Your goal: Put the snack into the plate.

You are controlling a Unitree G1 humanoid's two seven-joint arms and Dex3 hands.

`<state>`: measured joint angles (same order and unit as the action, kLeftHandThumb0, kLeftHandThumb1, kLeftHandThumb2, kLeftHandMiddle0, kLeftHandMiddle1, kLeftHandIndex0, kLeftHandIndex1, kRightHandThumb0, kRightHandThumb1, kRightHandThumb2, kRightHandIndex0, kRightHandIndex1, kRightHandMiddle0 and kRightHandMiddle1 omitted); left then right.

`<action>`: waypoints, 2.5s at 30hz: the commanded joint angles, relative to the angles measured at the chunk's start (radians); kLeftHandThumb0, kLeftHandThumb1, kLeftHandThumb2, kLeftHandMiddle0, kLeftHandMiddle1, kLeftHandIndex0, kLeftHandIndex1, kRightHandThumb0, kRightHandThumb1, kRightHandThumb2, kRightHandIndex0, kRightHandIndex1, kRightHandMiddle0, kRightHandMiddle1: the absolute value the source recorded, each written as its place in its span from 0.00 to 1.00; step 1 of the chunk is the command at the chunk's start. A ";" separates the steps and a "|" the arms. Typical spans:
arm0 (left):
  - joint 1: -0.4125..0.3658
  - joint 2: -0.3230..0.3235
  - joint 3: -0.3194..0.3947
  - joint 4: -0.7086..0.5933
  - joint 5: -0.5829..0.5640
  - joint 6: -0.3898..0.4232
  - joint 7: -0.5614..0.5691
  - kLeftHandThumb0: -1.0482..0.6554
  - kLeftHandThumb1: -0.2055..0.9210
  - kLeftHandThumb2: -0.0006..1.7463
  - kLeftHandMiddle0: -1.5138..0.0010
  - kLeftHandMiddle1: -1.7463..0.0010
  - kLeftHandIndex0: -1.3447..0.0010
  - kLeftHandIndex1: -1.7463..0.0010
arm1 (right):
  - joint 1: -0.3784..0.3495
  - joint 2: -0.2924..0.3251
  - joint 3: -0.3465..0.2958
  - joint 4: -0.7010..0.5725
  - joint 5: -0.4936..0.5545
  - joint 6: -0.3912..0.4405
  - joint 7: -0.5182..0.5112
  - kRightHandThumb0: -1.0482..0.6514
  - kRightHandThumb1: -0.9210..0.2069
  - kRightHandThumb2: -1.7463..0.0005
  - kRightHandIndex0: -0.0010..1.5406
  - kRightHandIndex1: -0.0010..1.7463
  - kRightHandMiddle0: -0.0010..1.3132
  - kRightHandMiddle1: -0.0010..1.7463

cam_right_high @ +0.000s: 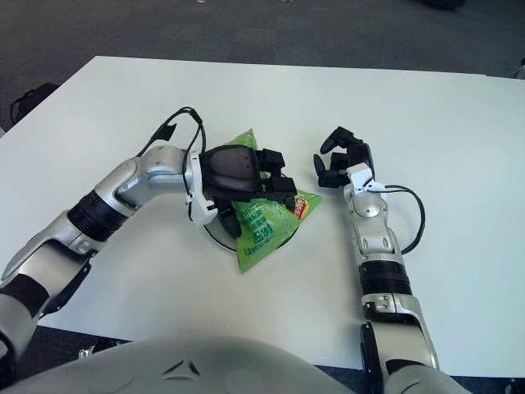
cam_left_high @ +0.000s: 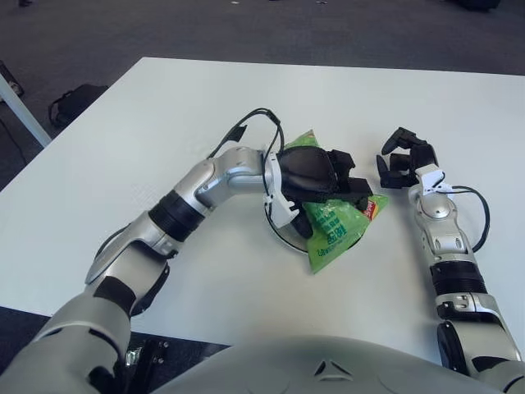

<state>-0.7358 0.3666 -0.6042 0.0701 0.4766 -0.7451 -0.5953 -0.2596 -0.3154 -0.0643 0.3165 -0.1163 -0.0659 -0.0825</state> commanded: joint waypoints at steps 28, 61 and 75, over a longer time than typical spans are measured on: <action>-0.048 0.015 0.165 0.105 -0.552 0.214 -0.322 0.07 0.86 0.15 1.00 1.00 1.00 1.00 | -0.015 0.001 0.018 0.220 -0.028 -0.034 0.011 0.31 0.61 0.19 0.78 1.00 0.52 1.00; 0.049 -0.121 0.625 0.738 -0.548 0.112 0.227 0.24 0.70 0.44 0.85 0.81 1.00 0.53 | 0.037 0.001 0.034 0.105 -0.070 -0.002 -0.002 0.32 0.59 0.21 0.81 1.00 0.51 1.00; 0.192 -0.276 0.744 0.568 -0.588 0.306 0.563 0.56 0.57 0.64 0.63 0.14 0.71 0.02 | 0.032 0.005 0.019 0.127 -0.059 -0.023 -0.010 0.32 0.60 0.20 0.82 1.00 0.51 1.00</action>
<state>-0.5733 0.1131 0.1212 0.6884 -0.1078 -0.4919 -0.0882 -0.2876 -0.3275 -0.0543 0.3826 -0.1726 -0.1321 -0.1050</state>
